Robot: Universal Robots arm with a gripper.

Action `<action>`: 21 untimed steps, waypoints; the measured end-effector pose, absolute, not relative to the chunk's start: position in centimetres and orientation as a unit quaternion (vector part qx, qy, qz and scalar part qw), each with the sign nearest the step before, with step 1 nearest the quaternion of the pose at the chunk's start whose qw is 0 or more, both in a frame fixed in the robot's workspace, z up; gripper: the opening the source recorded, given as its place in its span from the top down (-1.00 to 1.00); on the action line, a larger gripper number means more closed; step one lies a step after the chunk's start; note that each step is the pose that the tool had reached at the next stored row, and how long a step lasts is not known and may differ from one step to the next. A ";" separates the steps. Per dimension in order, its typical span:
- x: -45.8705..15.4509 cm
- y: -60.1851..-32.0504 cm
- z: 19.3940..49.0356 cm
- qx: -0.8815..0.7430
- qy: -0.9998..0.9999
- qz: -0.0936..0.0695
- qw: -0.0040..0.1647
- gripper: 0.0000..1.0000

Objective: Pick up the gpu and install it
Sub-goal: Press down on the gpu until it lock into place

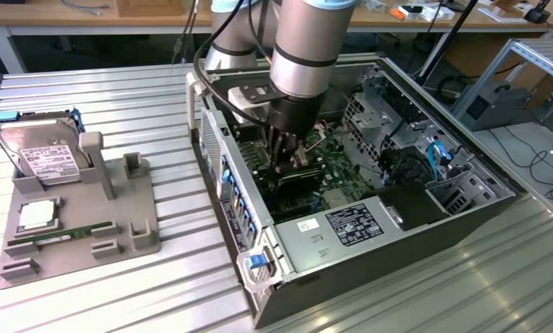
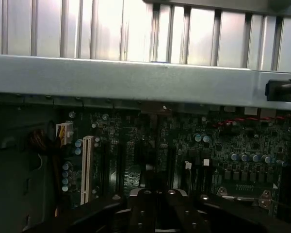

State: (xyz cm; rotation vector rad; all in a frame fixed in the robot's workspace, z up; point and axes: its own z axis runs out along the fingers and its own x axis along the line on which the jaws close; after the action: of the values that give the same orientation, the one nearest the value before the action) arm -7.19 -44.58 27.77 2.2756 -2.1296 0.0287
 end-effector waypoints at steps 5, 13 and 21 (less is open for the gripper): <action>-7.2 -44.6 27.5 0.730 -0.683 0.009 0.012 0.75; -7.2 -44.7 27.1 0.730 -0.683 0.009 0.012 0.75; -7.5 -44.9 26.6 0.730 -0.683 0.009 0.013 0.75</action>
State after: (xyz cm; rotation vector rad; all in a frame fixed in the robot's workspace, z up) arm -7.53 -44.85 26.55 2.2757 -2.1291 0.0290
